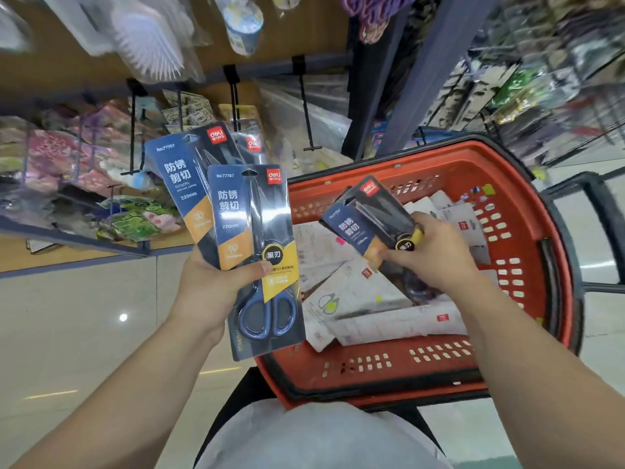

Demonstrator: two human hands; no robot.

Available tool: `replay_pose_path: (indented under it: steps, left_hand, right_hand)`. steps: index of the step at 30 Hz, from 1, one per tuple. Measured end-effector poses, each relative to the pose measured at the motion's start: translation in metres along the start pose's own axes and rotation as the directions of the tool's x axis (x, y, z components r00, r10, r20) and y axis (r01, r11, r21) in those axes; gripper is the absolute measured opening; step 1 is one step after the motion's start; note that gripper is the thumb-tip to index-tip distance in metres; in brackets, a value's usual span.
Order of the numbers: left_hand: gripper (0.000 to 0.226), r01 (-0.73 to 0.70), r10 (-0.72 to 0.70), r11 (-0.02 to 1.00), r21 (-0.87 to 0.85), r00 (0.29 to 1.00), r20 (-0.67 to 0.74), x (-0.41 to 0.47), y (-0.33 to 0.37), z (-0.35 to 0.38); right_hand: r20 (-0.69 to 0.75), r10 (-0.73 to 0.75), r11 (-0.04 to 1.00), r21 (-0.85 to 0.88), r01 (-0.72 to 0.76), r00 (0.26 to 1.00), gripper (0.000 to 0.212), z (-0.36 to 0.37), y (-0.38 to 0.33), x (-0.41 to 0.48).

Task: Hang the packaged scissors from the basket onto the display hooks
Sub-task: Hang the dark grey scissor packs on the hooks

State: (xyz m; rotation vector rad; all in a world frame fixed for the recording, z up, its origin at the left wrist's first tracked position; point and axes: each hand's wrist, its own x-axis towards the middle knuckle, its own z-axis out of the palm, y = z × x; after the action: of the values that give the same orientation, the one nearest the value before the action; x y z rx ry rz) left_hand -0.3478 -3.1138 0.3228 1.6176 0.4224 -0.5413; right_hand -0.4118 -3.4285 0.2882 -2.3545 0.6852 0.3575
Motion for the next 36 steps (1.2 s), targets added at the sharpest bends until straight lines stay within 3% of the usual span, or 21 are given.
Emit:
replay_pose_path:
  steps: [2, 4, 7, 9, 13, 16, 19, 22, 25, 29, 31, 34, 36]
  left_hand:
    - [0.06, -0.01, 0.01, 0.999, -0.031, 1.0, -0.002, -0.006, 0.004, 0.011]
    - [0.055, -0.02, 0.02, 0.999, -0.05, 1.0, -0.006, -0.012, 0.007, 0.024]
    - [0.056, -0.005, 0.007, 0.999, -0.049, 0.999, 0.042, -0.023, 0.01, 0.045]
    - [0.063, -0.001, 0.005, 0.999, -0.043, 0.997, 0.074, -0.03, 0.012, 0.059]
    - [0.089, -0.007, 0.015, 0.998, -0.069, 0.992, 0.128, -0.048, 0.019, 0.089]
    - [0.058, -0.031, 0.044, 0.996, -0.087, 0.988, 0.148, -0.061, 0.021, 0.104]
    - [0.049, -0.036, 0.051, 0.99, -0.138, 0.992, 0.112, -0.074, 0.023, 0.113]
    - [0.053, -0.018, 0.034, 0.984, -0.177, 0.996, 0.086, -0.087, 0.024, 0.12]
    - [0.036, -0.019, 0.033, 0.976, -0.215, 0.997, 0.064, -0.096, 0.023, 0.12]
    - [0.067, -0.065, 0.089, 0.982, -0.178, 0.987, 0.131, -0.109, 0.027, 0.117]
    - [0.066, -0.086, 0.103, 0.989, -0.124, 0.986, 0.134, -0.111, 0.028, 0.113]
    - [0.06, -0.089, 0.101, 0.991, -0.102, 0.989, 0.111, -0.113, 0.03, 0.104]
    - [0.062, -0.079, 0.092, 0.99, -0.12, 0.99, 0.106, -0.114, 0.032, 0.096]
  right_hand:
    - [-0.018, 0.049, 0.946, 0.323, -0.04, 0.999, 0.05, -0.018, -0.002, -0.011]
    - [0.015, 0.038, 0.76, 0.648, -0.039, 0.999, 0.051, -0.029, -0.007, -0.021]
    - [0.099, 0.025, 0.509, 0.855, -0.098, 0.995, 0.023, -0.04, -0.024, -0.041]
    - [0.168, 0.045, 0.459, 0.872, -0.169, 0.985, 0.017, -0.043, -0.033, -0.055]
    - [0.283, -0.007, 0.389, 0.884, -0.258, 0.959, 0.026, -0.044, -0.032, -0.073]
    - [0.312, -0.055, 0.332, 0.901, -0.277, 0.948, 0.014, -0.053, -0.03, -0.081]
    - [0.298, -0.082, 0.286, 0.921, -0.263, 0.951, 0.01, -0.065, -0.023, -0.081]
    - [0.286, -0.12, 0.281, 0.928, -0.243, 0.951, 0.012, -0.072, -0.019, -0.083]
    - [0.293, -0.148, 0.284, 0.928, -0.243, 0.945, 0.009, -0.071, -0.019, -0.085]
    - [0.307, -0.201, 0.358, 0.907, -0.222, 0.93, 0.025, -0.064, -0.025, -0.089]
    - [0.304, -0.217, 0.376, 0.903, -0.208, 0.928, 0.027, -0.062, -0.026, -0.09]
    - [0.318, -0.216, 0.384, 0.897, -0.219, 0.923, 0.053, -0.062, -0.034, -0.093]
    - [0.325, -0.231, 0.386, 0.896, -0.22, 0.917, 0.047, -0.061, -0.04, -0.095]
